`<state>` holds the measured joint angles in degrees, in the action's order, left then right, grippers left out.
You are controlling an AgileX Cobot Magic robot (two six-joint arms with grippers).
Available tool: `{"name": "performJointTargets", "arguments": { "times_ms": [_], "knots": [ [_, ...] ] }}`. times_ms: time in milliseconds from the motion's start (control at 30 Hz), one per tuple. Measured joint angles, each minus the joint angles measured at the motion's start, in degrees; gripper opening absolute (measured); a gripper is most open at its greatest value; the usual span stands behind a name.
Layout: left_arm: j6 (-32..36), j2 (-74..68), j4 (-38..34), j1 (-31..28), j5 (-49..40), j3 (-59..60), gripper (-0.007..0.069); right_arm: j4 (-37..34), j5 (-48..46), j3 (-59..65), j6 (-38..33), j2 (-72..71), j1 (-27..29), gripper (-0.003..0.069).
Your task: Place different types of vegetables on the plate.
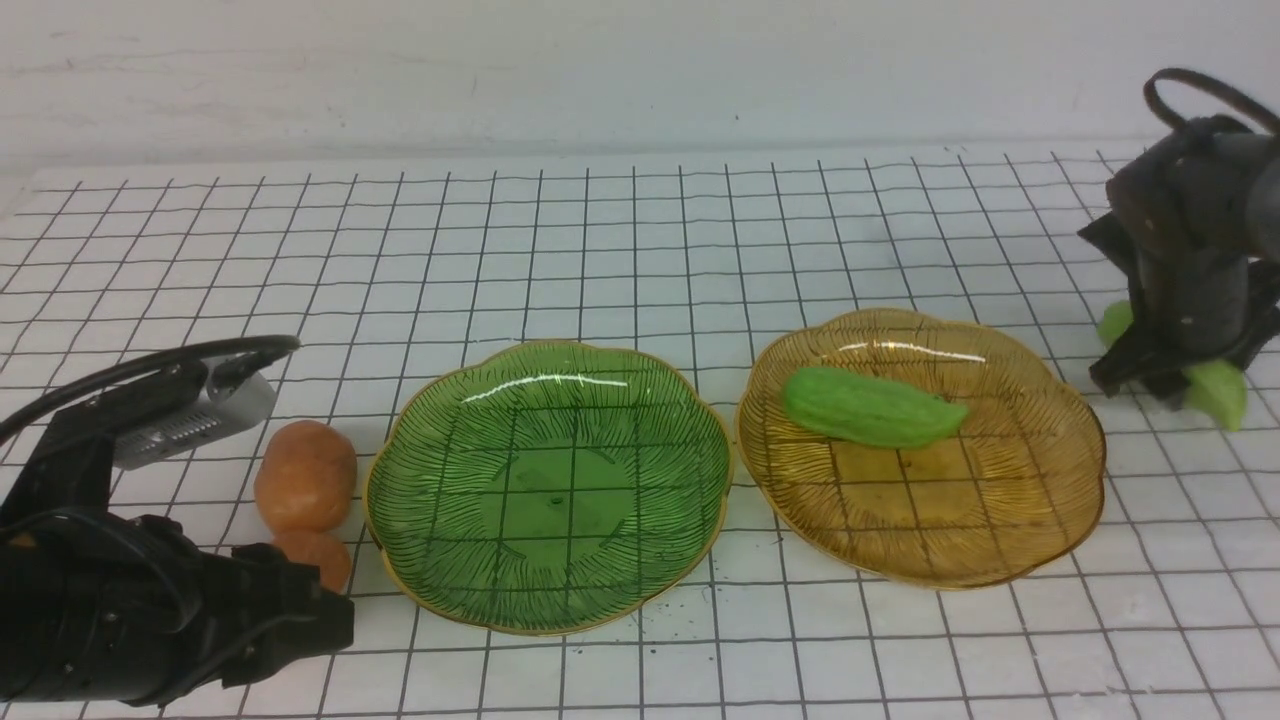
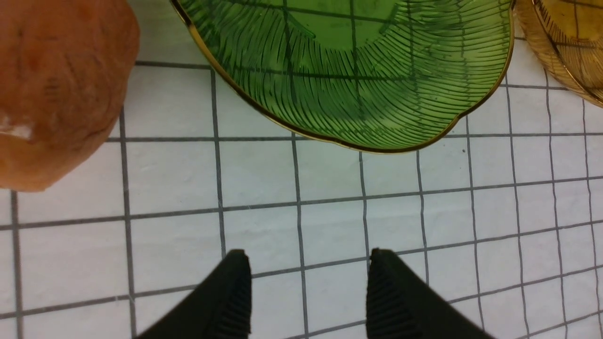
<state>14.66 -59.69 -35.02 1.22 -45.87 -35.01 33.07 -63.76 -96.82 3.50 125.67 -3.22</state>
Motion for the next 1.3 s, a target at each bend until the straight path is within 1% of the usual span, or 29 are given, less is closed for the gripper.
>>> {"name": "performJointTargets", "arguments": {
  "times_ms": [33, 100, 133, 167, 200, 233, 267, 300, 333, 367, 400, 433, 467, 600, 800, 933, 1000, 1033, 1167, 1233, 1300],
  "knots": [
    [0.0, -0.2, 0.0, 0.0, 0.0, 0.0, 0.0311, -0.4, -2.8, -2.7, 1.2, -0.3, 0.0, 0.0405],
    [0.0, -0.3, 0.0, 0.0, 0.0, 0.0, 0.0311, -2.6, -5.0, -6.8, 1.8, -1.1, 0.0, 0.0405],
    [0.0, -0.3, 0.0, 0.0, 0.0, 0.0, 0.0311, -2.6, -5.2, -7.2, 1.8, -1.2, 0.0, 0.0405],
    [0.0, -0.4, 0.0, 0.0, 0.0, 0.0, 0.0311, -5.9, -5.7, -10.2, 1.8, -1.9, 0.0, 0.0405],
    [0.0, -0.4, 0.0, 0.0, 0.0, 0.0, 0.0311, -10.8, -5.8, -12.2, 1.8, -3.4, 0.0, 0.0405],
    [0.0, -0.4, 0.0, 0.0, 0.0, 0.0, 0.0311, -11.6, -5.8, -12.5, 1.8, -3.9, 0.0, 0.0405],
    [0.0, -0.4, 0.0, 0.0, 0.0, 0.0, 0.0311, -15.1, -6.0, -13.0, 1.7, -5.2, 0.0, 0.0405],
    [0.0, -0.4, 0.0, 0.0, 0.1, 0.0, 0.0311, -23.6, -6.5, -13.4, 0.9, -8.1, 0.0, 0.0405],
    [0.0, -0.4, 0.0, 0.0, 0.1, 0.0, 0.0311, -27.2, -6.7, -13.5, 0.3, -9.3, -0.1, 0.0405],
    [0.0, -0.4, 0.0, 0.0, 0.1, 0.0, 0.0311, -30.6, -6.8, -13.5, -0.1, -10.4, -0.1, 0.0405],
    [0.0, -0.4, 0.0, 0.0, 0.1, 0.0, 0.0311, -31.4, -6.8, -13.5, -0.2, -10.4, -0.1, 0.0405],
    [0.0, -0.4, 0.0, 0.0, 0.1, 0.0, 0.0311, -36.8, -7.0, -12.5, -1.6, -12.8, -0.6, 0.0405],
    [0.0, -0.4, 0.0, 0.0, 0.1, 0.0, 0.0311, -38.1, -7.0, -11.4, -2.1, -13.6, -1.1, 0.0405],
    [0.0, -0.4, 0.0, 0.0, 0.2, 0.0, 0.0311, -38.9, -7.1, -5.2, -2.9, -15.1, -4.3, 0.0405],
    [0.0, -0.4, 0.0, 0.0, 2.6, 0.0, 0.0311, -35.0, -7.1, 5.5, -2.7, -13.6, -10.5, 0.0405],
    [0.0, -0.4, 0.0, 0.0, 4.0, 0.0, 0.0311, -34.7, -7.0, 7.0, -2.5, -12.3, -12.8, 0.0406],
    [0.0, -0.4, 0.0, 0.0, 4.2, -0.1, 0.0311, -35.1, -6.9, 7.1, -1.9, -12.3, -13.4, 0.0423],
    [0.0, -0.4, 0.0, 0.0, 4.3, -0.1, 0.0311, -35.3, -6.9, 7.1, -1.1, -12.3, -13.8, 0.0440],
    [0.0, -0.4, 0.3, 0.0, 5.4, -0.1, 0.0311, -35.5, -6.7, 7.1, 1.5, -12.3, -15.8, 0.0622],
    [0.0, -0.4, 1.3, 0.0, 5.6, -0.1, 0.0311, -35.9, -6.6, 7.2, 1.8, -12.5, -16.6, 0.0666],
    [0.0, -0.4, 2.2, 0.0, 5.6, -0.1, 0.0311, -36.4, -6.4, 7.8, 1.8, -13.1, -17.1, 0.0680]
  ]
}}
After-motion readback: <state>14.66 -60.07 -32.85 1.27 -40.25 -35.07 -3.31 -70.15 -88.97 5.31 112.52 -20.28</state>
